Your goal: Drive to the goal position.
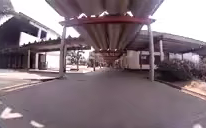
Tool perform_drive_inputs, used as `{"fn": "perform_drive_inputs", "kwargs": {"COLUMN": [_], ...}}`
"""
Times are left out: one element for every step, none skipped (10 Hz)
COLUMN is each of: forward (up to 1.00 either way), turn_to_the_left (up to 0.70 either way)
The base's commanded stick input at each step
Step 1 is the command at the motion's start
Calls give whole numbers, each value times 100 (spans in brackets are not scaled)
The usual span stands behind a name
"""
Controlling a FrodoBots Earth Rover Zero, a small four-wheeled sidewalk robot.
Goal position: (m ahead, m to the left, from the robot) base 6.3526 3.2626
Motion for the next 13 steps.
{"fn": "perform_drive_inputs", "kwargs": {"forward": [50,50,50,50,50,50,50,50,50,50,50,50,50], "turn_to_the_left": [0,0,0,0,0,0,0,0,0,0,0,0,0]}}
